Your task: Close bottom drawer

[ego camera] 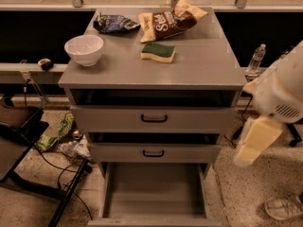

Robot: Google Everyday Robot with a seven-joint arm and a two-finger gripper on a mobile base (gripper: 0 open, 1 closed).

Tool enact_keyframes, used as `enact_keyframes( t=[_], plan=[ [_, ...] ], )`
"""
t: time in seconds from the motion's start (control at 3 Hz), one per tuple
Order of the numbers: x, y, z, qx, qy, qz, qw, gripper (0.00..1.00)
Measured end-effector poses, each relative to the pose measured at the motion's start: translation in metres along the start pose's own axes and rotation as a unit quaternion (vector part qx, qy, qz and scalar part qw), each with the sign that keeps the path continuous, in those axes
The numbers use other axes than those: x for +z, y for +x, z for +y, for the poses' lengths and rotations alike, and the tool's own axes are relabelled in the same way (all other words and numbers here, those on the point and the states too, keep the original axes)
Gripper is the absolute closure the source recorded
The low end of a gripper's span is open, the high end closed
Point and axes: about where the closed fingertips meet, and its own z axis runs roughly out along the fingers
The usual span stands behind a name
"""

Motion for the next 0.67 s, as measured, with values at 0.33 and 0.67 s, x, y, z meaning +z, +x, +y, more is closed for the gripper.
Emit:
enact_keyframes(
  t=[0.33, 0.67],
  plan=[
    [0.087, 0.027, 0.033, 0.044, 0.006, 0.015, 0.9989, 0.00],
    [0.156, 0.058, 0.060, 0.062, 0.006, 0.039, 0.9973, 0.00]
  ],
)
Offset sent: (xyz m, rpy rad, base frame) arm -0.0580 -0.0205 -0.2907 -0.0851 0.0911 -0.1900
